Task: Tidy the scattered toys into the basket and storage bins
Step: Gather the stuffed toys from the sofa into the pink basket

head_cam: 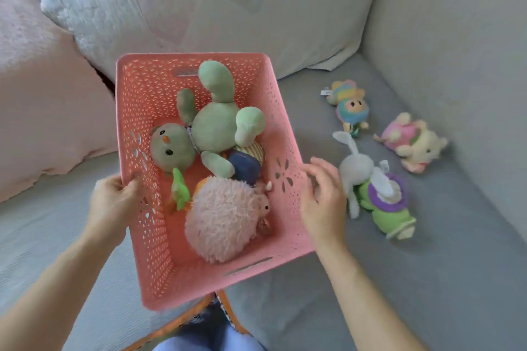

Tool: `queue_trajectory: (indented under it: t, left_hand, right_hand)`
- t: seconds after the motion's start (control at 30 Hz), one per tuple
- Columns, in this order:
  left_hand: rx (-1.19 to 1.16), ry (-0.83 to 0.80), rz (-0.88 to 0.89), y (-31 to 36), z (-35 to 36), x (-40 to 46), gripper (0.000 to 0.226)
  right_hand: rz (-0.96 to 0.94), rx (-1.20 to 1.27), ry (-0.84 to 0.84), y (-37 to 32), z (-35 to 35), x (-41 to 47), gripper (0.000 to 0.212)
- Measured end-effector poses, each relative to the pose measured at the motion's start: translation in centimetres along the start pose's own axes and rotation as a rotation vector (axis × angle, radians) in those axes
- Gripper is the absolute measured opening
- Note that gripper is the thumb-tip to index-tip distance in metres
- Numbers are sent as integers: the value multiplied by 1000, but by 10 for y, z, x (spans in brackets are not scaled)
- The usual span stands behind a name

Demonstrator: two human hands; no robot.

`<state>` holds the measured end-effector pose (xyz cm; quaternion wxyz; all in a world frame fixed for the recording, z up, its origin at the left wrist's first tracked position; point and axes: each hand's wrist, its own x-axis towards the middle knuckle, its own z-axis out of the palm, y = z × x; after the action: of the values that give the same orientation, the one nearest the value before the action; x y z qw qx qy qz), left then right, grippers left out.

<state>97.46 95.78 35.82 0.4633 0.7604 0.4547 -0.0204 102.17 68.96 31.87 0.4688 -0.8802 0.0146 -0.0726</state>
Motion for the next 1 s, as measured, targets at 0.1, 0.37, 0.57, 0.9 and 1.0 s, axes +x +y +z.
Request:
queue_trajectory:
  t: [0.1,0.37,0.57,0.9,1.0]
  left_hand:
    - [260,29,163,35,26,4,32]
    - [778,94,440,85,108,-10,33]
    - [822,167,514,61,108,4,37]
    - [771,143,442,59,99,15,34]
    - [780,135,425,56,95,18,24]
  right_hand:
    - [355,-113,7,69,-33,23,29]
    - [849,-102,-244,154,-41,27,54]
    - [926,-21,-273,185,6,47,83]
    - [617,-230,3,167,21,65,33]
    - [337,-108,252,102,-1,68,39]
